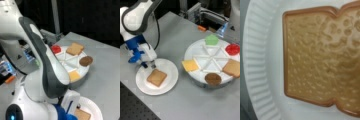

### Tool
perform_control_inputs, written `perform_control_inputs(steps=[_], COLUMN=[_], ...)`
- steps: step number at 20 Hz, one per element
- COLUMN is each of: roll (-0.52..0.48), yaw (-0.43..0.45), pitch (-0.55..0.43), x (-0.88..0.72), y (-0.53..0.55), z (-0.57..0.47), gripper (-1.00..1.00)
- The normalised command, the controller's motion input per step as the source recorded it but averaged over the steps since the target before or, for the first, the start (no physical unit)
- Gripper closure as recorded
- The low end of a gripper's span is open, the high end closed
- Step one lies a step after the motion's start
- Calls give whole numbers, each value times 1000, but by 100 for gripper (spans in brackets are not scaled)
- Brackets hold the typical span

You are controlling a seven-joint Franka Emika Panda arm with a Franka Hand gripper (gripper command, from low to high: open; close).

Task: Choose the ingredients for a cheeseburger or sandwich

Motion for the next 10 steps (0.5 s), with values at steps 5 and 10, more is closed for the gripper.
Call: perform_control_inputs(steps=[5, 10], roll=[-379, -507], yaw=[-74, -128], pitch=[170, 151], x=[-244, -403], y=[265, 494], z=[353, 251], gripper=[-100, -100])
